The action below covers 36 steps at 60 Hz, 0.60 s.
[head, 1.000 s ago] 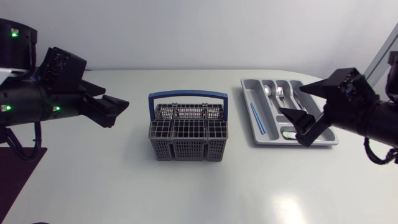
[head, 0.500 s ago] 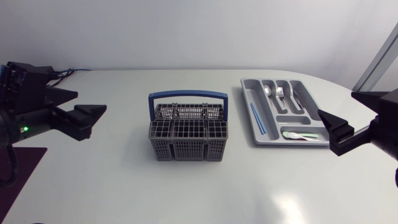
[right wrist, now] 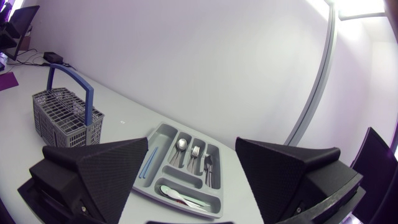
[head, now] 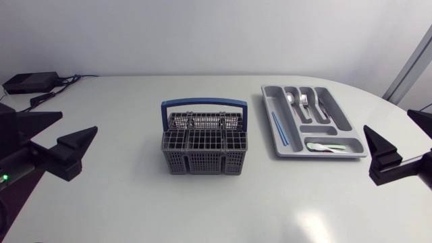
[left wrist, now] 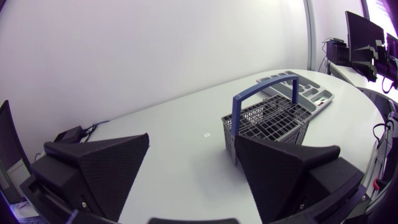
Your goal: Unload the cutlery basket into the drawer organizer.
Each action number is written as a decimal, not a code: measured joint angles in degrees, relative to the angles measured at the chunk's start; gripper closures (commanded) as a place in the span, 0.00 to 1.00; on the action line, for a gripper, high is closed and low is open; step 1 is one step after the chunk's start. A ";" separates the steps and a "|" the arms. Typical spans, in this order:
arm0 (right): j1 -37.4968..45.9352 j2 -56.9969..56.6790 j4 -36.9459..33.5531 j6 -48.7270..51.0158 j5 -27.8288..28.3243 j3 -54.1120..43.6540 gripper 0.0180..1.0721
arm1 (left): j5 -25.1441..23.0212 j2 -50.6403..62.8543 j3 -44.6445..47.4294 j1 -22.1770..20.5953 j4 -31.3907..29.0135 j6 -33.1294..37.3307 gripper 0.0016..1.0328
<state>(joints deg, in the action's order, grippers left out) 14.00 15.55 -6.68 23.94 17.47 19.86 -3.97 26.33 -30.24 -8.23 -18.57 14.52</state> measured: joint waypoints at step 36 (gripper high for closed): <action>-7.63 -9.33 2.45 -12.17 -10.12 -10.97 0.04 | 1.90 -15.50 17.03 4.55 10.60 -7.23 0.04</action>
<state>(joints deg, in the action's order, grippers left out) 6.37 6.22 -4.23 11.77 7.35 8.88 -2.07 10.83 -13.21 -3.68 -7.97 7.29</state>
